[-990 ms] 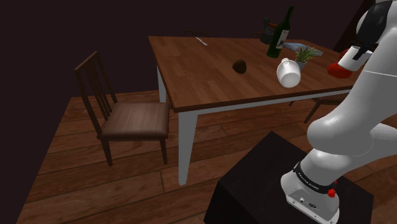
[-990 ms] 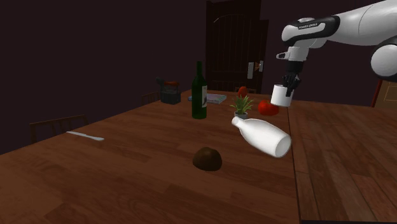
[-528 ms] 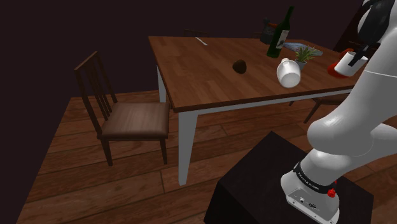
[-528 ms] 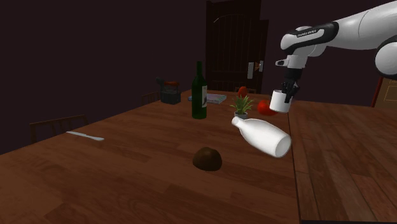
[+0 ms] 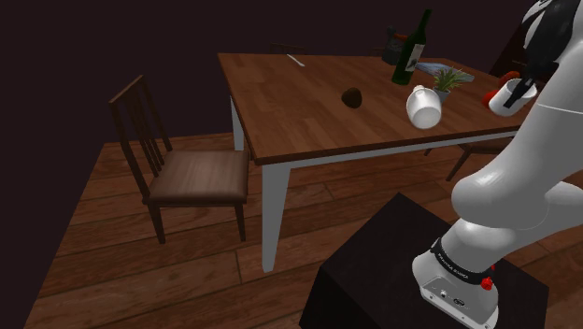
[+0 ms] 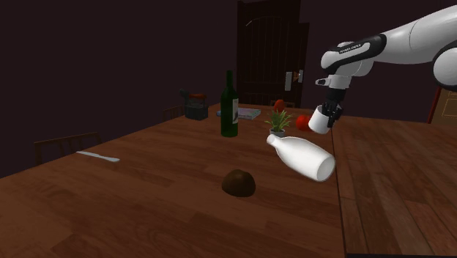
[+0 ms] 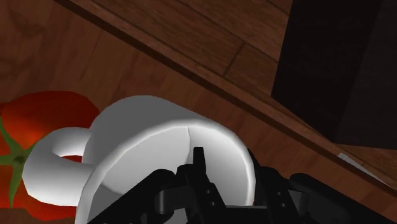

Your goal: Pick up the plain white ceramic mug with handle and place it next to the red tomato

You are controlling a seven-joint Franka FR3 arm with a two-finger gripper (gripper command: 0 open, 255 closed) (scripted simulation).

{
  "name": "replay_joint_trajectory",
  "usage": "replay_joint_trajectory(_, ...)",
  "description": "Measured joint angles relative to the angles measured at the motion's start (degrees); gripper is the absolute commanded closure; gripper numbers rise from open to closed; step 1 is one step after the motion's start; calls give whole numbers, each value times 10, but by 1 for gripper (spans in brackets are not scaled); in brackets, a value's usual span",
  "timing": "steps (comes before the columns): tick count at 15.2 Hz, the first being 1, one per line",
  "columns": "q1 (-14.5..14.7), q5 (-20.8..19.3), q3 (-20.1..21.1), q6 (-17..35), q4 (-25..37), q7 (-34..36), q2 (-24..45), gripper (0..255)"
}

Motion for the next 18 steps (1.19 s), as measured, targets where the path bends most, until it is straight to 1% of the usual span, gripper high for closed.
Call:
replay_joint_trajectory(6,1,0,0,9,-8,-1,-2,255)
replay_joint_trajectory(7,1,-1,0,9,-9,-1,-3,0)
replay_joint_trajectory(13,1,-2,0,10,-13,0,0,0)
replay_joint_trajectory(15,1,-5,-2,-11,5,3,-4,0)
replay_joint_trajectory(18,-8,-2,-4,-54,53,2,2,0)
